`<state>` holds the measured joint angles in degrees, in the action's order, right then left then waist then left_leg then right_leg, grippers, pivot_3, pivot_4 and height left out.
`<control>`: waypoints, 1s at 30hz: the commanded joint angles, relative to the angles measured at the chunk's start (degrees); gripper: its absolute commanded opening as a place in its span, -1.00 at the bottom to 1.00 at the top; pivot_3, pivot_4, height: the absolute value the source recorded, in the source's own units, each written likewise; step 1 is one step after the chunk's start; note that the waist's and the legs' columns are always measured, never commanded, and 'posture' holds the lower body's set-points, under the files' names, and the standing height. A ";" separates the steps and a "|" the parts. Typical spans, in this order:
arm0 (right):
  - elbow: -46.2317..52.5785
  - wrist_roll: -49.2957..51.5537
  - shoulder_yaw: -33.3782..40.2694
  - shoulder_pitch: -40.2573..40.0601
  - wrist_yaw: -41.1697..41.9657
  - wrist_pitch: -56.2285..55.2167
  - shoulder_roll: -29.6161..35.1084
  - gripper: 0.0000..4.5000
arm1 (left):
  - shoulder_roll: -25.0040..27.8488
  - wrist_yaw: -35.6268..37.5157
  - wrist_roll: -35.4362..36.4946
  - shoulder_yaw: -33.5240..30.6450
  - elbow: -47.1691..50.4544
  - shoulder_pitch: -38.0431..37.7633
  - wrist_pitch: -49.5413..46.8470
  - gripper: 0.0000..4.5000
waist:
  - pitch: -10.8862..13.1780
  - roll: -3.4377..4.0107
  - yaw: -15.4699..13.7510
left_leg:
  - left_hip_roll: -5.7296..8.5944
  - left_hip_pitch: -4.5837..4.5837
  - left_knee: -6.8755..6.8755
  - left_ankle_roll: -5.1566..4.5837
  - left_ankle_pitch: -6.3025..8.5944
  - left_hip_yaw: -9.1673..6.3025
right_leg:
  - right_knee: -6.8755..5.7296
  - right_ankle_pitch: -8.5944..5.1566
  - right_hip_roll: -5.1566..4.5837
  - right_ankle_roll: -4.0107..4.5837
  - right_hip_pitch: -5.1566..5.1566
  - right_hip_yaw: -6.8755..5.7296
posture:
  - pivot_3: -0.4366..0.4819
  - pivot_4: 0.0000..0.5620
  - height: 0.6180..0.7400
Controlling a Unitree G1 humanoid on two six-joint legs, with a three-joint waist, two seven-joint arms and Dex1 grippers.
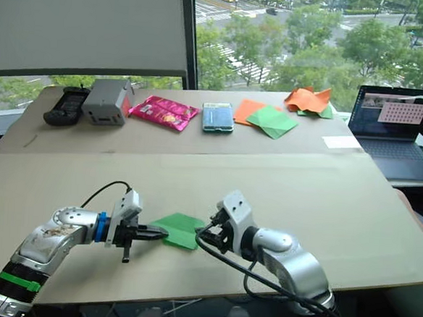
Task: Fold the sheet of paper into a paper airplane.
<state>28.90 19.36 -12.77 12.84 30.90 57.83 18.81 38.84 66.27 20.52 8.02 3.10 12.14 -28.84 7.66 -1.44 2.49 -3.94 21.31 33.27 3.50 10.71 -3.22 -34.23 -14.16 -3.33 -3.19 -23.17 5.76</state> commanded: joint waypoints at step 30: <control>-11.74 11.74 7.56 4.80 -1.85 5.29 -8.04 0.28 | 0.59 -2.20 1.23 -1.60 4.27 -2.01 -1.15 -1.00 | 0.03 0.07 0.10 | 0.00 0.02 -0.02 0.02 0.01 -0.01 | 0.04 0.00 0.00 0.00 -0.03 0.00 | -0.05 -0.47 0.75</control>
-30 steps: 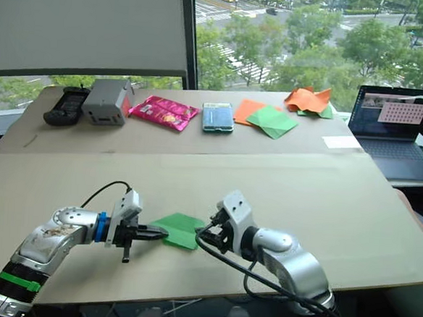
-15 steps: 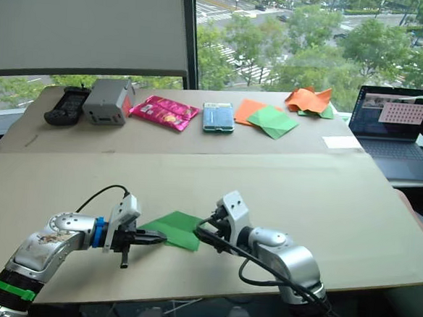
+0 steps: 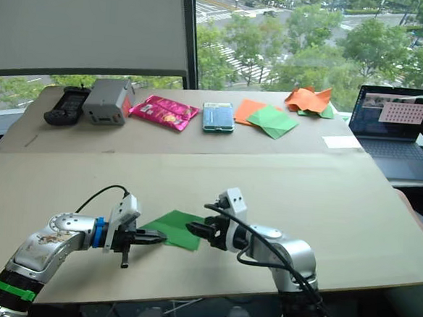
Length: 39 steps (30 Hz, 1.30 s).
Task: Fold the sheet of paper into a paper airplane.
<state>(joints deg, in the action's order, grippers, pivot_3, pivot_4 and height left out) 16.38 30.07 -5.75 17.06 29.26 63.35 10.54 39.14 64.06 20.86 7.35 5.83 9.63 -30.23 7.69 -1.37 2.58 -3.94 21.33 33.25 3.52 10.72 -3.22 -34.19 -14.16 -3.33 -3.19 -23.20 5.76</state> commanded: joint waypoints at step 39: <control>-3.82 -44.24 -27.40 -2.67 7.81 -67.96 18.39 -0.99 | 3.30 0.14 1.85 -3.55 1.29 -0.17 -0.28 -1.00 | 0.05 -0.07 -0.07 | 0.00 -0.06 0.00 0.05 0.03 0.04 | 0.12 -0.01 -0.03 0.00 -0.07 -0.01 | -0.05 -0.47 0.75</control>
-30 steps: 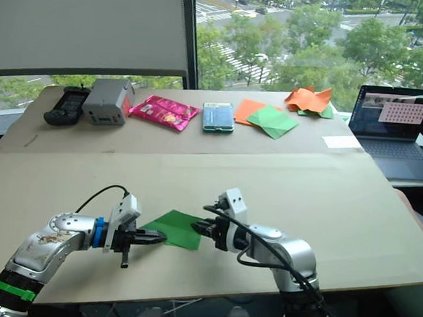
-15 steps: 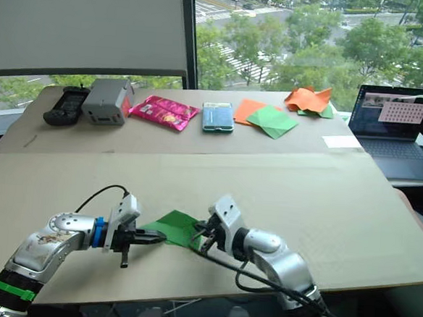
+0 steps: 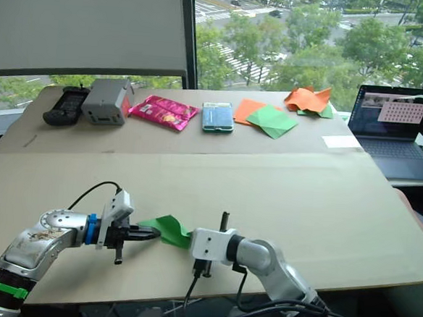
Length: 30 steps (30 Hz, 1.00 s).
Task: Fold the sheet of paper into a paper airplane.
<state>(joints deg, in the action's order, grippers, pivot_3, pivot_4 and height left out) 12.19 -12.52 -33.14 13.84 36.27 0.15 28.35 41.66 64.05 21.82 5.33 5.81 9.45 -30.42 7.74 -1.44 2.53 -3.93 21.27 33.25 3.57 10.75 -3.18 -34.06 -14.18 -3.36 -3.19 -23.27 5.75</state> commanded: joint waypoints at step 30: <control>-2.65 -10.87 -0.35 -0.39 5.18 -6.19 0.80 -0.99 | -1.50 -0.84 1.19 0.78 -1.87 6.24 0.74 -1.00 | -0.09 0.00 -0.10 | 0.00 -0.12 0.05 -0.21 -0.13 0.00 | -0.14 0.01 0.04 0.00 0.19 0.00 | -0.05 -0.47 0.75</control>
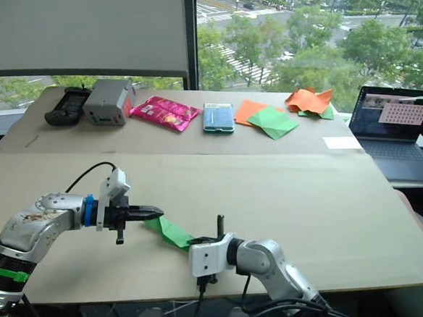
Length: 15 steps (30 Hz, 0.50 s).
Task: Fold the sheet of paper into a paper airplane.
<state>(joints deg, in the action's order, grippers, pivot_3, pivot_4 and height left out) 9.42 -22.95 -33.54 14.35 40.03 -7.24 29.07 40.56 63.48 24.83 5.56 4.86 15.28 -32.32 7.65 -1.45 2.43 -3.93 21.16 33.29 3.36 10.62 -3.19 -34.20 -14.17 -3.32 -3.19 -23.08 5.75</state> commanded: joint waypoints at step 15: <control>2.02 2.25 1.48 -0.57 4.56 6.52 -2.54 -0.87 | -1.31 0.92 -7.51 4.28 -5.45 0.55 8.86 -1.00 | -0.01 -0.02 0.05 | 0.00 -0.01 -0.01 -0.06 -0.04 0.00 | 0.00 0.00 -0.01 0.00 -0.01 0.00 | -0.05 -0.47 0.75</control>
<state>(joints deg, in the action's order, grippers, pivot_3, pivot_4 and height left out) 10.50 -21.56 -32.41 14.32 43.42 -2.12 26.67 39.25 64.31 17.83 10.07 -0.86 15.20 -24.09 7.64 -1.46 2.49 -3.93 21.14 33.29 3.29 10.58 -3.19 -34.21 -14.17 -3.33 -3.19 -23.10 5.75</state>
